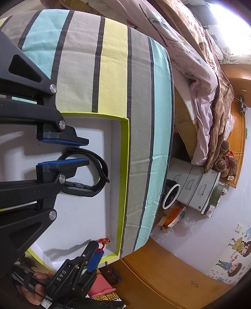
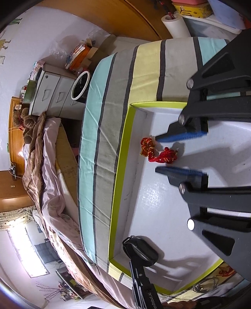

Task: Organize jewelry
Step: 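Carry the black band with the left gripper into the green box while the right drops the red cord there, then grasp the grey coiled cable with the left gripper while the right grasps the bead bracelet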

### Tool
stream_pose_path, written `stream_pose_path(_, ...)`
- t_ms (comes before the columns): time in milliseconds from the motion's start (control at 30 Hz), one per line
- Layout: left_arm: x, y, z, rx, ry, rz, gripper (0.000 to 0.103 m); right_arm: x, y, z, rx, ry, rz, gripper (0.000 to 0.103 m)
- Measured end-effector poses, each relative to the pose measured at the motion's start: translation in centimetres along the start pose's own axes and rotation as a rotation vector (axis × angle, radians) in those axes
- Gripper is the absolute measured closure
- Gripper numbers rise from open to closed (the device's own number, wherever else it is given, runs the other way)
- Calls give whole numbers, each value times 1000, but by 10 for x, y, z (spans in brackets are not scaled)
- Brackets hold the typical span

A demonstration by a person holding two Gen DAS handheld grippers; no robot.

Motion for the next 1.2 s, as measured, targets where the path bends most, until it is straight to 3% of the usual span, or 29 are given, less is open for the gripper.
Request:
stream_pose_path(133, 1, 14, -1, 16, 5, -22, 85, -1, 14, 4, -18, 1, -38, 59)
stream_pose_path(300, 8, 47, -4, 90, 5, -66, 58, 4, 49, 13, -42, 8, -108, 59)
stream_pose_path(433, 20, 75, 0, 107, 14, -106, 58, 18, 80, 12, -63, -19, -153, 50)
stream_pose_path(533, 38, 91, 7, 126, 29, -121, 57, 38, 100, 10, -81, -55, -175, 50)
stream_pose_path(667, 65, 105, 18, 89, 34, -135, 56, 74, 115, 11, -84, -89, -170, 49)
stream_pose_path(933, 108, 118, 37, 58, 78, -133, 56, 125, 113, 20, -105, -168, -135, 49)
stream_pose_path(1067, 123, 116, 43, 63, 86, -104, 44, 130, 106, 28, -99, -163, -111, 49)
stream_pose_path(1200, 134, 113, 49, 56, 94, -78, 44, 129, 100, 33, -70, -139, -101, 49)
Point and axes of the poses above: each gripper's, at about its wrist camera, not at the fingertips, and y roughly against the way its jaws point, z to its left, x to its underside, the point moved 8 cm from there along -y, roughly the way its jaws point, and after that the axes turned 10 degrees about -x, right-handed, at the moved point
